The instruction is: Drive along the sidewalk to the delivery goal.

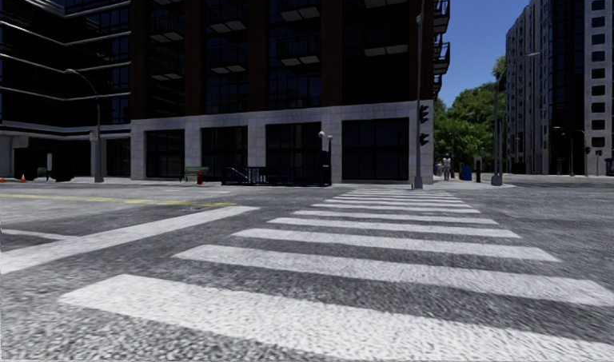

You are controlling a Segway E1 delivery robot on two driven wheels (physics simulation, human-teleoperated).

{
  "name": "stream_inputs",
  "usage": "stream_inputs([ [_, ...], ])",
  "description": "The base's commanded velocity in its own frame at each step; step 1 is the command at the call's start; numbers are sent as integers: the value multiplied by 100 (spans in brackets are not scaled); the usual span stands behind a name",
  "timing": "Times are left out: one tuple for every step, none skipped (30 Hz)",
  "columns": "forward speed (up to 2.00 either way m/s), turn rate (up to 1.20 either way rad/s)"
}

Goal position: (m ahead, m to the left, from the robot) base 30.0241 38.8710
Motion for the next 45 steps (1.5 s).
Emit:
stream_inputs([
  [200,-18],
  [200,-29],
  [200,-33],
  [200,-37],
  [200,-44],
  [200,-44],
  [200,-48],
  [200,-50],
  [200,-55],
  [200,-55],
  [200,-56],
  [200,-57],
  [200,-55],
  [200,-13],
  [200,-5],
  [200,-5],
  [200,-3],
  [200,-2],
  [200,-1],
  [200,-1],
  [200,-1],
  [200,-1],
  [200,-1],
  [200,-1],
  [200,-1],
  [200,0],
  [200,0],
  [200,0],
  [200,0],
  [200,0],
  [200,0],
  [200,0],
  [200,-1],
  [200,-1],
  [200,-6],
  [200,-22],
  [200,-34],
  [200,-34],
  [200,-41],
  [200,-43],
  [200,-43],
  [200,-3],
  [200,-1],
  [200,0],
  [200,0],
])
